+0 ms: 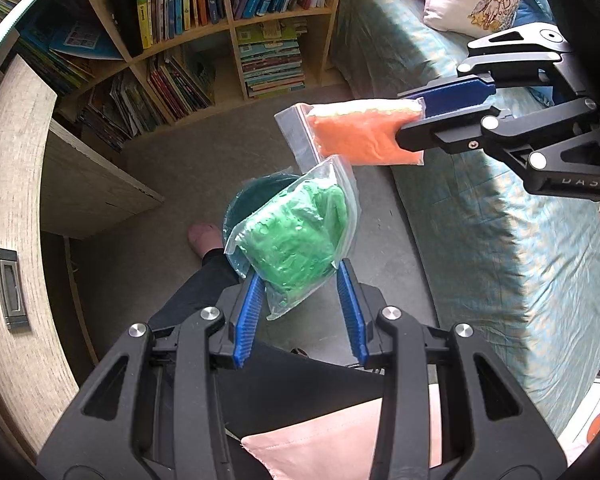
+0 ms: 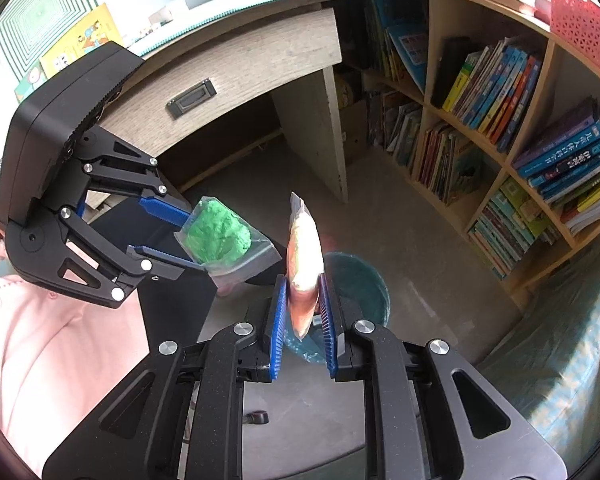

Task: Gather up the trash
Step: 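Carry both bags over the teal wastebasket and open both tools, then return both open tools to the desk above the remaining items, then grasp the white-and-red box with the left tool while the right tool grasps the glass bottle, then carry the box and bottle over the wastebasket and open both tools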

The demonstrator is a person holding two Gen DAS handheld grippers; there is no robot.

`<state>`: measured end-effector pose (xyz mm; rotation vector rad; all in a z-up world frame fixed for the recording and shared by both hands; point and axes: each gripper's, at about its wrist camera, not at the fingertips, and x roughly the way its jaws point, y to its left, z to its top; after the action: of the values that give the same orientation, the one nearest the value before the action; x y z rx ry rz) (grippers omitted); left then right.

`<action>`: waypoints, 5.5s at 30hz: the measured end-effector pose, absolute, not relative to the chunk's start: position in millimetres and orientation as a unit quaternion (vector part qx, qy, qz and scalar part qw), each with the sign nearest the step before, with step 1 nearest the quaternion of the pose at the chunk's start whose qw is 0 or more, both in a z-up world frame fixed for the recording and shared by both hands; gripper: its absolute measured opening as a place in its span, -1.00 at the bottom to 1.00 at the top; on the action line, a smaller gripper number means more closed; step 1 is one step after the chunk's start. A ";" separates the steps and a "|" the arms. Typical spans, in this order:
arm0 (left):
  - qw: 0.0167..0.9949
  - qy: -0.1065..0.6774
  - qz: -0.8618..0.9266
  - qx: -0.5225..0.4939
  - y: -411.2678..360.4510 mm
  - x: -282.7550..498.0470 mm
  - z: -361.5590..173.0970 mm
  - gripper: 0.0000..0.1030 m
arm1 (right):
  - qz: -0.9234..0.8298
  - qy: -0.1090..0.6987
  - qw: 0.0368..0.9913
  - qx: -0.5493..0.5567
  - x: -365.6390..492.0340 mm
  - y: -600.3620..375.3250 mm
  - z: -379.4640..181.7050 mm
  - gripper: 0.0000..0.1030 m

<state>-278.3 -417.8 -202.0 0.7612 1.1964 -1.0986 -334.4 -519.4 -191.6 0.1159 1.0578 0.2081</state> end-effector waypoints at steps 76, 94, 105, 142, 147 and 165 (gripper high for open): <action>0.851 0.477 -0.141 0.166 -35.9 -32.3 -24.3 0.87 | 0.309 0.379 0.857 -0.161 -75.9 -257.5 -10.2 0.78; 0.852 0.500 -0.111 0.109 37.9 77.0 -43.9 0.87 | 0.368 0.387 0.823 -0.193 15.3 -140.8 -32.5 0.78; 0.848 0.505 -0.126 0.099 39.2 121.0 -63.1 0.87 | 0.361 0.387 0.821 -0.213 44.0 -118.1 -51.5 0.59; 0.849 0.492 -0.157 0.113 28.4 136.9 -79.5 -0.18 | 0.329 0.348 0.845 -0.237 34.3 -139.4 -44.4 -0.50; 0.852 0.484 -0.156 0.123 20.2 118.7 -67.6 -0.18 | 0.320 0.344 0.850 -0.237 20.3 -155.1 -38.8 -0.50; 0.853 0.456 -0.201 0.157 -61.7 46.7 -40.0 -0.18 | 0.257 0.338 0.878 -0.221 -54.0 -225.3 -19.2 -0.50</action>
<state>46.7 -61.7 -40.0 0.3295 0.9588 -0.4221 -54.0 -225.3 -19.2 -0.4610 0.7040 0.5366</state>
